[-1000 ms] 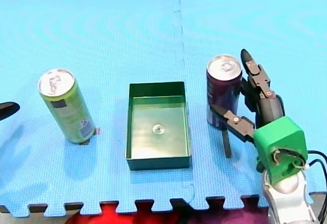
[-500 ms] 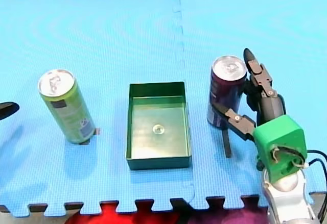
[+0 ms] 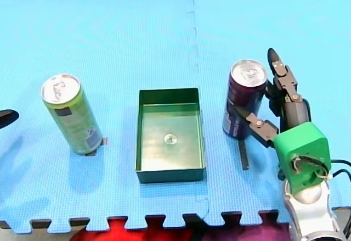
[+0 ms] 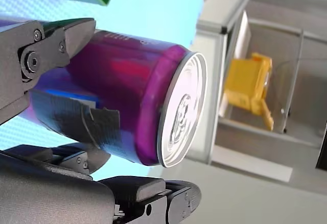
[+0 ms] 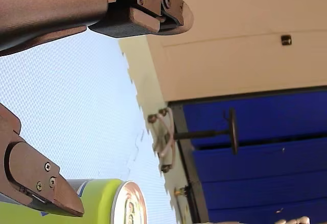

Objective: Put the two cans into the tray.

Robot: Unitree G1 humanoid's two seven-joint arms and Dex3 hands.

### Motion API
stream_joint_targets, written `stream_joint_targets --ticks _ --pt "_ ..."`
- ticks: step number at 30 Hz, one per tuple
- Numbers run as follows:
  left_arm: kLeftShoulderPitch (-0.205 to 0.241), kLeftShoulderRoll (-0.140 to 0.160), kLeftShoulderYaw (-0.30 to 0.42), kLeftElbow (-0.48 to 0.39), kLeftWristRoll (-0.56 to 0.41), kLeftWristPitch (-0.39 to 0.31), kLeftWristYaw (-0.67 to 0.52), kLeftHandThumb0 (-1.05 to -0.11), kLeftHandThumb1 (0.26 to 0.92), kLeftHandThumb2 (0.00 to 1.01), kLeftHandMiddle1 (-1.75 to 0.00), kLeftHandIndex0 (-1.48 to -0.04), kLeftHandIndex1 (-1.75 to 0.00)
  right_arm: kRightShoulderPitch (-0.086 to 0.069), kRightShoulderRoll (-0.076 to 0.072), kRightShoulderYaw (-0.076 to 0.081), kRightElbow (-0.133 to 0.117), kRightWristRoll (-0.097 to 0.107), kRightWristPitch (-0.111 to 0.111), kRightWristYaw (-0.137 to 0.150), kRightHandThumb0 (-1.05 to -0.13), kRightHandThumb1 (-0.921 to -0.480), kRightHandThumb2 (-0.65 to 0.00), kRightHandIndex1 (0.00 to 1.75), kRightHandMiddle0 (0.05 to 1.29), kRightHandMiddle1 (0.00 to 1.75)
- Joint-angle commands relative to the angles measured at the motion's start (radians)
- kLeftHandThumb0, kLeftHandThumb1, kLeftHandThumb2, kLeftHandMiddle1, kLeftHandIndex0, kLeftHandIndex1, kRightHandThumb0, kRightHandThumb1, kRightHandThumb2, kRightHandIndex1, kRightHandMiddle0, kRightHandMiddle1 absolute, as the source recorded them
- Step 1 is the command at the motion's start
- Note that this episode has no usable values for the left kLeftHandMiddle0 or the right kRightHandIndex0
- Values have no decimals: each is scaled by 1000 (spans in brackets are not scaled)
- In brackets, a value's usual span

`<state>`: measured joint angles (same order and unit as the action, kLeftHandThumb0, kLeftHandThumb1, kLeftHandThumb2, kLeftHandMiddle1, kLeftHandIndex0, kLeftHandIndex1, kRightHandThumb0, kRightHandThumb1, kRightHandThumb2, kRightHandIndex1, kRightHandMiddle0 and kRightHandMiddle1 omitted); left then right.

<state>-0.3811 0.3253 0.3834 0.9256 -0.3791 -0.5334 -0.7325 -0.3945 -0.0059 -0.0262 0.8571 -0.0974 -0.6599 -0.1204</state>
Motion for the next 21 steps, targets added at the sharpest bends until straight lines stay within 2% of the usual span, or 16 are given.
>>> stream_joint_targets --ticks 1,8,12,17,21 --pt "4 5 1 -12 -1 -3 3 -919 612 1 0 -296 -1 -9 -7 -1 1 -2 2 -4 -1023 -813 -2 0 248 2" --pt "13 3 -4 -36 0 1 8 -920 618 2 0 -296 -1 -19 -5 2 8 -2 5 -2 -1014 -808 0 0 246 0" --pt "14 2 -5 -37 0 0 10 -922 623 3 0 -297 -1 -27 0 4 13 5 3 11 -1008 -801 0 0 238 0" --pt "15 3 -9 -41 5 -2 19 -929 628 3 0 -297 0 -43 6 2 36 16 -4 28 -998 -793 0 0 226 0" --pt "18 4 -14 -46 12 -6 29 -935 631 3 0 -297 0 -50 7 7 41 9 -4 29 -1001 -793 0 0 219 0"
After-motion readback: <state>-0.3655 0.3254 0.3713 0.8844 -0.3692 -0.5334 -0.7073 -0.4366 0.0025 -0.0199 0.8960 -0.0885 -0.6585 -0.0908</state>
